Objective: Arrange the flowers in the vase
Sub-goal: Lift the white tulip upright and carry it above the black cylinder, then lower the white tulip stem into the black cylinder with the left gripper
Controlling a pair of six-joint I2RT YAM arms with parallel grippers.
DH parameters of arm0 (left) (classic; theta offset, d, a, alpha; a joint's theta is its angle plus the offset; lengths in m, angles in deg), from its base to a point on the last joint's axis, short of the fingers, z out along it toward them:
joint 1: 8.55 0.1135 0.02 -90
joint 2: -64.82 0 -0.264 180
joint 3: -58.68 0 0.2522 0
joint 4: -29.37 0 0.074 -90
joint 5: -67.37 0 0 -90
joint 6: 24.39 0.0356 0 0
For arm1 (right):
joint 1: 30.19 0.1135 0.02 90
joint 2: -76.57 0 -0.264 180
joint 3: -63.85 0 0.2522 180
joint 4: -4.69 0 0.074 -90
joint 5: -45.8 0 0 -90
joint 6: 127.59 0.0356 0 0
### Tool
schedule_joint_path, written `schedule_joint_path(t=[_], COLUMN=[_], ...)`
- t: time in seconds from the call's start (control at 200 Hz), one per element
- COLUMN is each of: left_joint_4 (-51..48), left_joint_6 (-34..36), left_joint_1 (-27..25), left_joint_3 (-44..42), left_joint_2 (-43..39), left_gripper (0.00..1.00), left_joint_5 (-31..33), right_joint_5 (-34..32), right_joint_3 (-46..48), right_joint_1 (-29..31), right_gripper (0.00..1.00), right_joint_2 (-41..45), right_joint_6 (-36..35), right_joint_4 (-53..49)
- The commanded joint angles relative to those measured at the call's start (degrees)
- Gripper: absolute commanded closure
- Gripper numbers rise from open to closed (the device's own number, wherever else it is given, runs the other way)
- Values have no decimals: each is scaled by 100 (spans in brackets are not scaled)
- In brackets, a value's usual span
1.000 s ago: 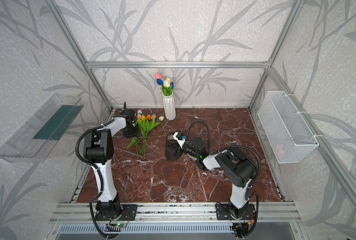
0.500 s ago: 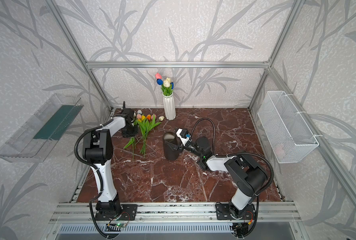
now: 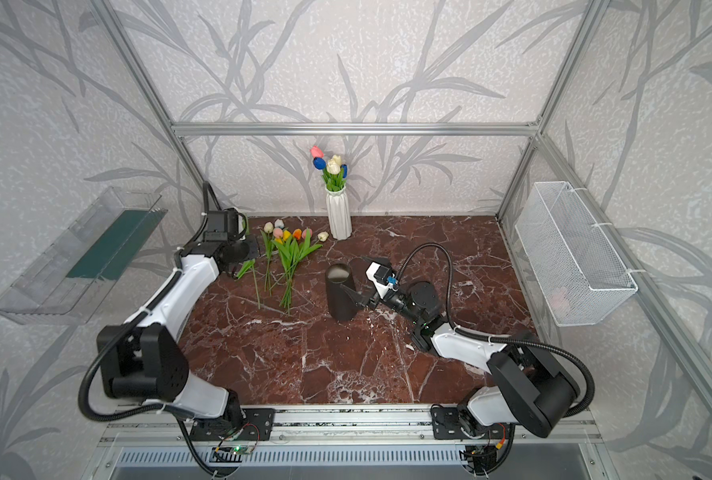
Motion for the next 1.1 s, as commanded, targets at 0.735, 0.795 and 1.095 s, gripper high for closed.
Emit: schedule_joint_path(t=[0.735, 0.795, 1.095], left_joint_4=[6675, 6842, 6833], left_joint_6=[171, 139, 225], left_joint_1=[-2330, -2346, -2513], left_joint_3=[-1458, -1646, -2148], left_joint_2=[-1020, -935, -707], left_gripper=[100, 100, 100], left_joint_5=[-3448, -3316, -3280], right_joint_5=[-395, -409, -356], right_joint_3=[914, 930, 903], right_joint_1=[113, 122, 130], right_gripper=[3, 3, 3], right_joint_2=[573, 614, 545], right_joint_6=[-731, -767, -804], right_joint_4=[741, 713, 700])
